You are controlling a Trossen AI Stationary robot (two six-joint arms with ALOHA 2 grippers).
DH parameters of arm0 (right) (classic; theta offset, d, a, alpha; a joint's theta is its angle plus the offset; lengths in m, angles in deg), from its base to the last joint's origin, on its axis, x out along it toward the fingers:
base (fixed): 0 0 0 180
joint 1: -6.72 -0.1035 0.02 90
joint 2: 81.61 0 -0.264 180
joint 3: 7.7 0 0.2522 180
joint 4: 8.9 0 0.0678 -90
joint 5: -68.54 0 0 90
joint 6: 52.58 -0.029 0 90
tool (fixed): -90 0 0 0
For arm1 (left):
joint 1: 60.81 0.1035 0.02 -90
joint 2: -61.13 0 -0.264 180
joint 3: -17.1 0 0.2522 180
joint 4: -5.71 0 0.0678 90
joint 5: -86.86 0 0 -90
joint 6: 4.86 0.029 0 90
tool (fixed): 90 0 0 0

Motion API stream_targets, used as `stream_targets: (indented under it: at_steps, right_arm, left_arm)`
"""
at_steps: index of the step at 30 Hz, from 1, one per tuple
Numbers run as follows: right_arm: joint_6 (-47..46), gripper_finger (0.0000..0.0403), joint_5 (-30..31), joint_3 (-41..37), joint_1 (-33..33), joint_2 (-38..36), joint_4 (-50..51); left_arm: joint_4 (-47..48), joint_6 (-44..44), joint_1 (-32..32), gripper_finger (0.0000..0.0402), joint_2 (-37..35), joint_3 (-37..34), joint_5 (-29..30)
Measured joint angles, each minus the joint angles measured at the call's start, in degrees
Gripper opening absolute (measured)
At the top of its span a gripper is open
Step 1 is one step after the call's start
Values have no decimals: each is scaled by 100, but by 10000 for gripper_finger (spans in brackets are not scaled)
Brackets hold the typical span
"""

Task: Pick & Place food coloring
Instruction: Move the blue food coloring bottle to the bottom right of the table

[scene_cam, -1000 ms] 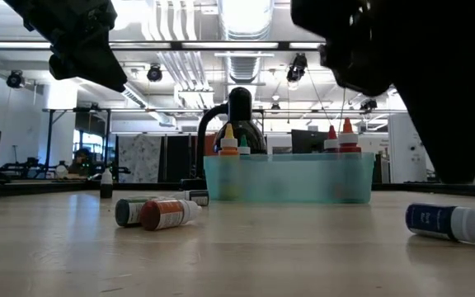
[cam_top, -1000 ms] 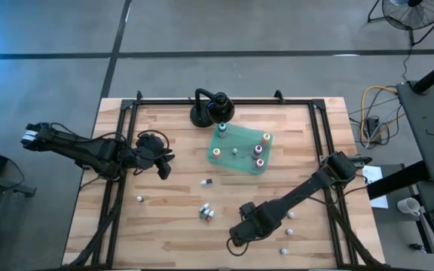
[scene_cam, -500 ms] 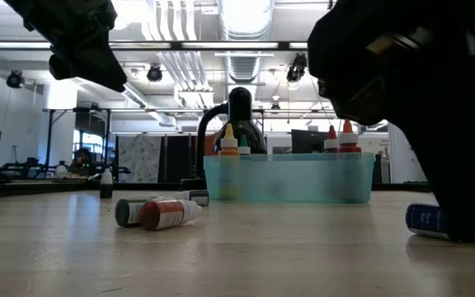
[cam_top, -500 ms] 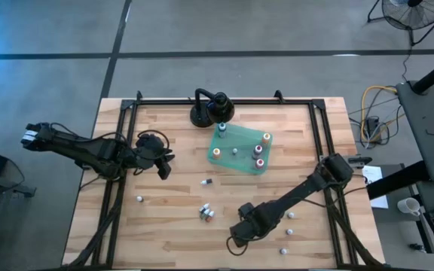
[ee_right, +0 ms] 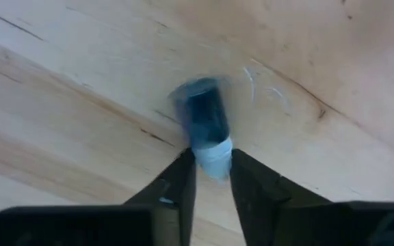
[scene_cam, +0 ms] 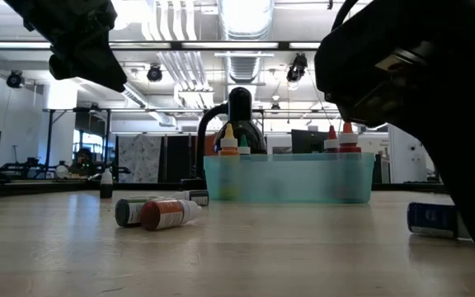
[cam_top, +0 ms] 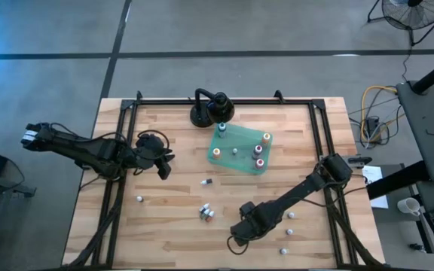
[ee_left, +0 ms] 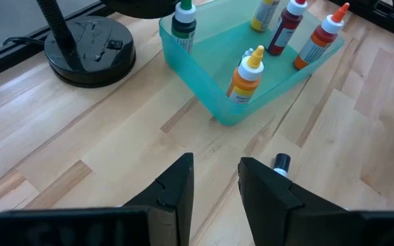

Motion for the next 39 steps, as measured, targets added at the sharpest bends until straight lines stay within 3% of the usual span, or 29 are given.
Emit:
stream_targets:
  at_steps: [5, 11, 16, 24, 28, 32, 39]
  right_arm:
    - [337, 38, 39, 2, 30, 0, 2]
    - [537, 34, 144, 148, 66, 17, 130]
    - [766, 10, -543, 253, 179, -139, 142]
    - [908, 7, -1501, 260, 539, -682, 377]
    - [1068, 8, -1108, 260, 699, -854, 489]
    - [1816, 17, -526, 260, 973, -879, 446]
    - [2642, 87, -534, 256, 1454, -745, 346]
  left_arm:
    - [1, 0, -1, 90, 0, 0, 0]
    - [1, 0, -1, 90, 0, 0, 0]
    - [1, 0, -1, 90, 0, 0, 0]
    - [-1, 0, 1, 90, 0, 0, 0]
    - [-1, 0, -1, 90, 0, 0, -1]
    - [-1, 0, -1, 90, 0, 0, -2]
    - [-1, 0, -1, 90, 0, 0, 0]
